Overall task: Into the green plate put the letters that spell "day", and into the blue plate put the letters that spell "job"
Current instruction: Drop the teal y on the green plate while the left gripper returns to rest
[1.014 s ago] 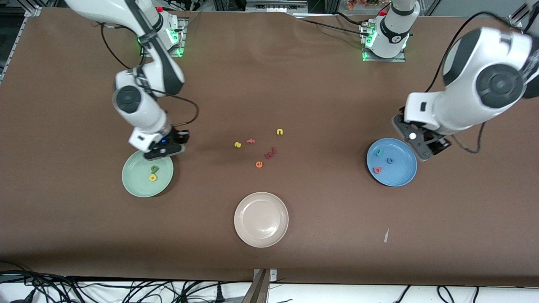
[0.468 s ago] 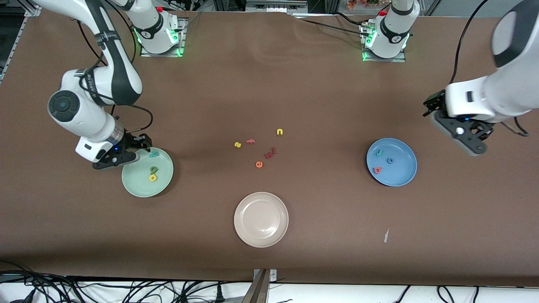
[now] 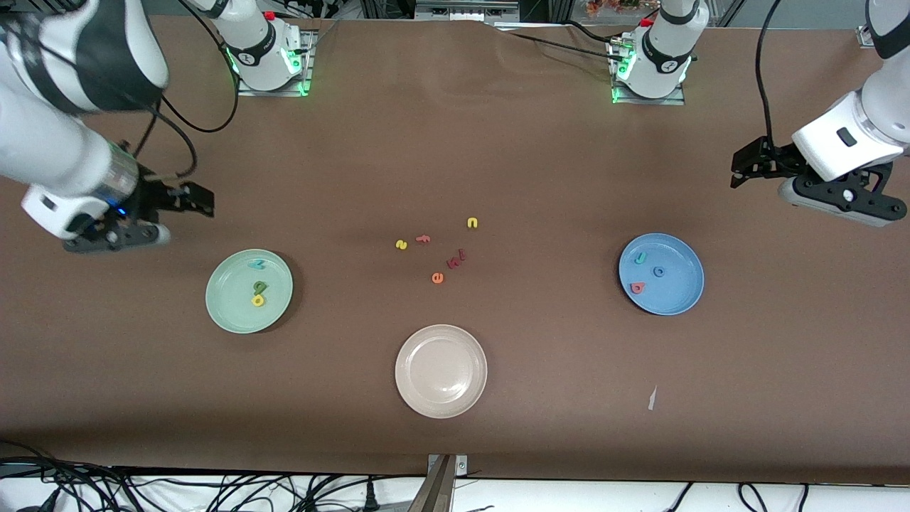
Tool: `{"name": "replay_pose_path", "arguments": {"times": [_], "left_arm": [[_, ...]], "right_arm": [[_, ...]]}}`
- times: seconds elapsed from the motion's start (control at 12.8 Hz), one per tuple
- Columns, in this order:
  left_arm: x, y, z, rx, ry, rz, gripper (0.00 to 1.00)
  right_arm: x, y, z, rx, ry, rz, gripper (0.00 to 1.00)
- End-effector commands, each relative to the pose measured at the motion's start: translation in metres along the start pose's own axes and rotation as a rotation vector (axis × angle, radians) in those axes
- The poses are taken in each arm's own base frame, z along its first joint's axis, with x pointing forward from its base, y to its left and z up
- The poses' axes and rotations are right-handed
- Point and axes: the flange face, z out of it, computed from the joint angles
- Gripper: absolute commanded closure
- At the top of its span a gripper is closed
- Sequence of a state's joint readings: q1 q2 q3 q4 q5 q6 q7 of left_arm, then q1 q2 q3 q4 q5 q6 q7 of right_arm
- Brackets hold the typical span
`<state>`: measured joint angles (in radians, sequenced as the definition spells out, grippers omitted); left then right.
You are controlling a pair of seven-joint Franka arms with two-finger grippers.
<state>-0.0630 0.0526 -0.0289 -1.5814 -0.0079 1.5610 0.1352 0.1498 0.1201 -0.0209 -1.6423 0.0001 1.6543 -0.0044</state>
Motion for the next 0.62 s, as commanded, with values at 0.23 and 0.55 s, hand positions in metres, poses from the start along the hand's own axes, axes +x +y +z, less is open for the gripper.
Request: {"name": "replay_pose_path", "arguments": {"times": [0.23,0.55], "left_arm": [[-0.028,-0.016,0.009,0.010,0.076,-0.097,0.00],[-0.028,-0.018,0.006,0.008,0.071,-0.102,0.00]], "right_arm": [[-0.033,-0.003,-0.079,0.013,0.000,0.071,0.00],[-0.031,-0.004,-0.079,0.016,0.003,0.069,0.00]]}}
